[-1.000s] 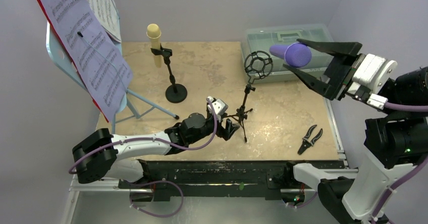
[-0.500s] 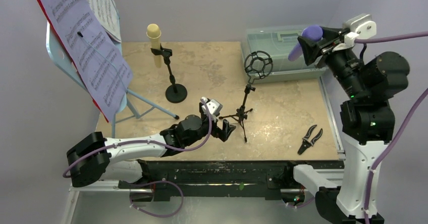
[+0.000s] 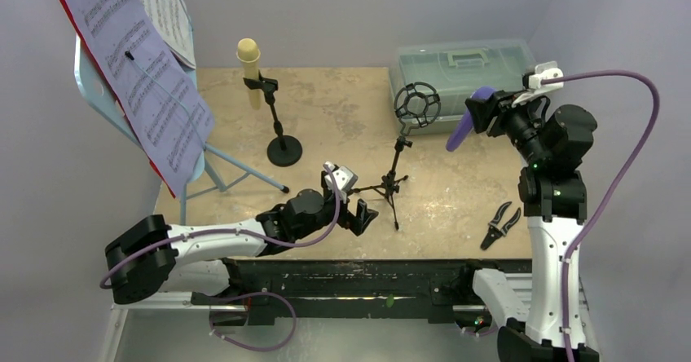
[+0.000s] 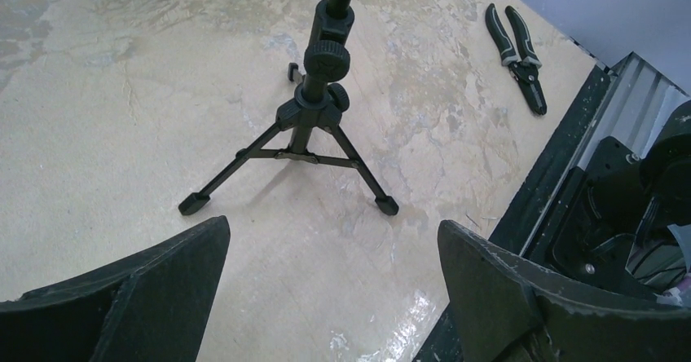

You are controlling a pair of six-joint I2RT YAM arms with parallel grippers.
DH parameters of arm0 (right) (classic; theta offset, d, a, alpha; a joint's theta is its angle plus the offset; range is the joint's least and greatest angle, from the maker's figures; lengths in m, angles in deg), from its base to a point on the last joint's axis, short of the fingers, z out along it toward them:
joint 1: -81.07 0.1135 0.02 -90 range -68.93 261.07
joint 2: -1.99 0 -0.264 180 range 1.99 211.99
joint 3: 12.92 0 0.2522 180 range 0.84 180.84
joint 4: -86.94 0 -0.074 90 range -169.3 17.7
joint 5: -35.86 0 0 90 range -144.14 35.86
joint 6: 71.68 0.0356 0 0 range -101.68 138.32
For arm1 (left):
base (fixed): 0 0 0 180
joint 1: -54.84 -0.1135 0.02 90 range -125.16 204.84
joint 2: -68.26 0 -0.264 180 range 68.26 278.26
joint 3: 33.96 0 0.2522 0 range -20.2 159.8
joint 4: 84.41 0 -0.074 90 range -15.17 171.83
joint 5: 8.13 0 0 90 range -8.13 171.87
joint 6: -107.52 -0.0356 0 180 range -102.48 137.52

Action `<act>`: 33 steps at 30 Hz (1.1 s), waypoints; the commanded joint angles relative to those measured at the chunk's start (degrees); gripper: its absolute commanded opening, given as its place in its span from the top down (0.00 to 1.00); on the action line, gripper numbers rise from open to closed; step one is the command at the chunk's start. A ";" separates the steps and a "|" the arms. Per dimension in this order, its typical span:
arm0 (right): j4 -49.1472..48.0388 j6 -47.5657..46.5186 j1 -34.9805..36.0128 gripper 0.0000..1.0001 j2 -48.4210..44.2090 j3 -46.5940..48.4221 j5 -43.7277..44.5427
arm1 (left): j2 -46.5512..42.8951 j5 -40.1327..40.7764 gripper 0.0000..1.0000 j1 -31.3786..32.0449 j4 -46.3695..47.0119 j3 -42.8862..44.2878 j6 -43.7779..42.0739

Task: Pack up the instrument practice props
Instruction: Place the microphone at the center of the board.

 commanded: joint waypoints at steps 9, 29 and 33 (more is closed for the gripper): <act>-19.37 19.09 -5.52 1.00 0.49 -17.20 -9.41 | -3.12 -1.06 0.02 -0.21 3.65 -3.01 1.61; -37.62 36.14 -14.30 1.00 11.75 -33.00 3.18 | -4.36 -0.32 0.02 -0.21 4.36 -5.13 2.82; -43.73 39.69 -16.67 1.00 16.17 -35.77 4.11 | -4.12 -0.69 0.02 -0.20 4.59 -5.23 3.28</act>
